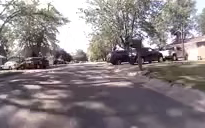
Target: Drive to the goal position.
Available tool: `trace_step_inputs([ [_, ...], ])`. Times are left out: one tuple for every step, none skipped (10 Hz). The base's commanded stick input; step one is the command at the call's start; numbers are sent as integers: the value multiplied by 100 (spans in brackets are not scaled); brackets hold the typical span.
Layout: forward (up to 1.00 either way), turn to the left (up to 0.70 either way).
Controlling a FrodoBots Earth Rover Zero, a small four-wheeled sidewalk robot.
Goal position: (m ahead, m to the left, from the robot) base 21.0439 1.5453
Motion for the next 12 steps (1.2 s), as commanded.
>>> trace_step_inputs([
  [69,3],
  [69,3],
  [69,3],
  [69,3],
  [69,3],
  [69,3],
  [69,3],
  [69,3],
  [69,3],
  [69,3],
  [69,3],
  [69,3],
])
